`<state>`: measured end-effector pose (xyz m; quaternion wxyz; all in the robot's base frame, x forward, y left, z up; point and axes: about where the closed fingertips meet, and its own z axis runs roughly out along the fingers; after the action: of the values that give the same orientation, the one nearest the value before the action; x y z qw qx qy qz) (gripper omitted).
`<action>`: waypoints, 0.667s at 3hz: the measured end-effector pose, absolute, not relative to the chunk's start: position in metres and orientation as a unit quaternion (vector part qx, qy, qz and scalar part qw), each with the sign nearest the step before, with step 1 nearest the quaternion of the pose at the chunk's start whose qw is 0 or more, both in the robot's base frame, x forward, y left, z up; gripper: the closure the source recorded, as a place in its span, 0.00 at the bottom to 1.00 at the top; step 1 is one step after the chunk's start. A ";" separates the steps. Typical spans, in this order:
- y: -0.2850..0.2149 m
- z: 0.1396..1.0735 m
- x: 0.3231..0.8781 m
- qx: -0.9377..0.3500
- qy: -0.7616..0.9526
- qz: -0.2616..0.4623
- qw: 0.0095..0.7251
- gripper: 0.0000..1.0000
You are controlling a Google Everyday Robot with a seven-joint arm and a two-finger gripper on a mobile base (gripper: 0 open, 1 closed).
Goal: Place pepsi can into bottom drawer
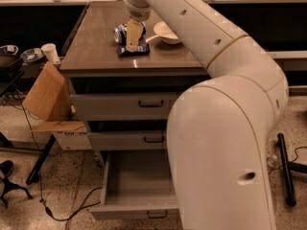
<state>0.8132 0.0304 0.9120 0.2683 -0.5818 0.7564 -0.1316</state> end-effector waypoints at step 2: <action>0.070 0.905 0.813 -0.502 0.816 -0.037 0.285 0.00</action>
Offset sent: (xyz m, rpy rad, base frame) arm -0.0013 0.0590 0.0008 0.3211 0.1757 -0.2059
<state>0.8135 0.0700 0.9053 0.2852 -0.5015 0.8160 -0.0367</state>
